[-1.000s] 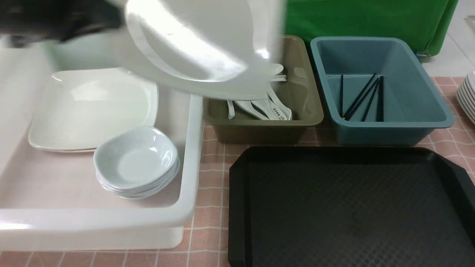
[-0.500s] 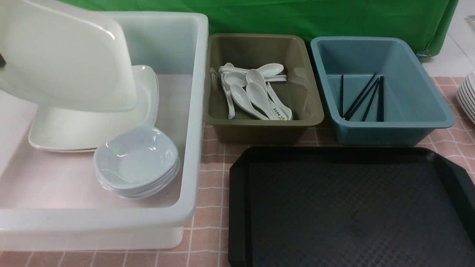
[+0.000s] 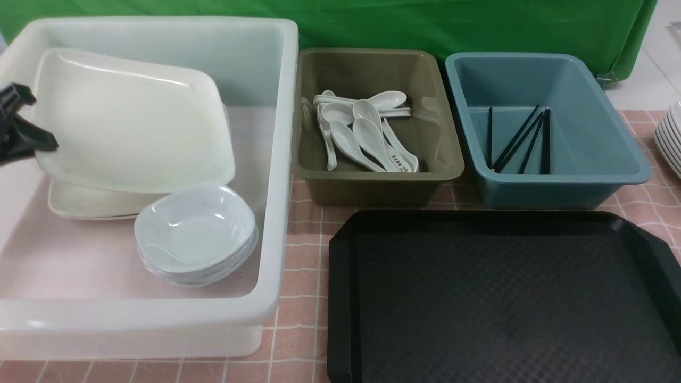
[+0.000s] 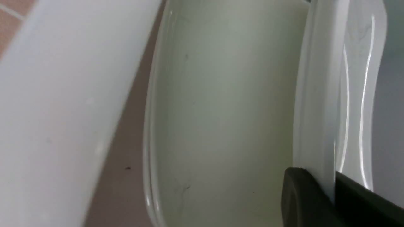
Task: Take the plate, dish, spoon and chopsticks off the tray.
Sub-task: Use the left arm to put the plate into the large storage box on the left
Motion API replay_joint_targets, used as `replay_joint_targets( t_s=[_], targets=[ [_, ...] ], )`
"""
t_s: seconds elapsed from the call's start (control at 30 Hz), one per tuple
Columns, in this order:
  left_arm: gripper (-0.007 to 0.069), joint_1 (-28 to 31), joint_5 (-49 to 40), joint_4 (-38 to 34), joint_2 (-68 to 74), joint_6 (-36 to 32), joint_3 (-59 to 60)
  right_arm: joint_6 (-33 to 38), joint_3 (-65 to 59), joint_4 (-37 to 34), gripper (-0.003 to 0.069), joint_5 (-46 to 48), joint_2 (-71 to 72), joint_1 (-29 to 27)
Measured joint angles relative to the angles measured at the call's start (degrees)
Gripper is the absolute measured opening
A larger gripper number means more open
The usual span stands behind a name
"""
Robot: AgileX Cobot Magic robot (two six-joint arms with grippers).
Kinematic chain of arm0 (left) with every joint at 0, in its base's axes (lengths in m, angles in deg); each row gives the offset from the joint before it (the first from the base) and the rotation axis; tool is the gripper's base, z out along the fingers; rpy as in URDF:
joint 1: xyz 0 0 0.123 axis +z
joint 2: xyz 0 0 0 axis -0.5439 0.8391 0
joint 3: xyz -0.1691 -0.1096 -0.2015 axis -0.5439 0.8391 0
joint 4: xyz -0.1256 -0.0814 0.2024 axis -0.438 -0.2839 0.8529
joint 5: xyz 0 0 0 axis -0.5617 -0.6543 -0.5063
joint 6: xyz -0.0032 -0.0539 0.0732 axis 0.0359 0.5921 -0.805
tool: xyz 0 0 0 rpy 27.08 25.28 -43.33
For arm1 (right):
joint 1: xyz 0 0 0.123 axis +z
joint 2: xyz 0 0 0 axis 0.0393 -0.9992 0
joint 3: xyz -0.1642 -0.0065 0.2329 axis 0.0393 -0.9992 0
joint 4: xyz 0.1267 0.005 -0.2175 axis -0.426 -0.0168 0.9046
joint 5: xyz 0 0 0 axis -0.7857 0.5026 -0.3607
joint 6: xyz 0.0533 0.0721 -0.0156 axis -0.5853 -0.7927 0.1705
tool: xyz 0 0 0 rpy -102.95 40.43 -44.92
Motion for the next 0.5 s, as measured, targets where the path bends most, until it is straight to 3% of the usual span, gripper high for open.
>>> replay_joint_targets(
  t_s=[0.2, 0.4, 0.5],
  targets=[
    [0.0157, -0.4, -1.9, 6.5, 0.2, 2.0, -0.9, 0.0, 0.0, 0.0, 0.024, 0.0, 0.0, 0.0],
    [0.0391, -0.4, -1.7, 18.6, -2.5, 6.7, -6.4, -0.2, 0.0, 0.0, 0.024, 0.0, 0.0, 0.0],
    [0.0447, -0.2, -2.0, 22.2, -3.9, 8.4, -8.9, -0.2, 0.0, 0.0, 0.024, 0.0, 0.0, 0.0]
  ],
)
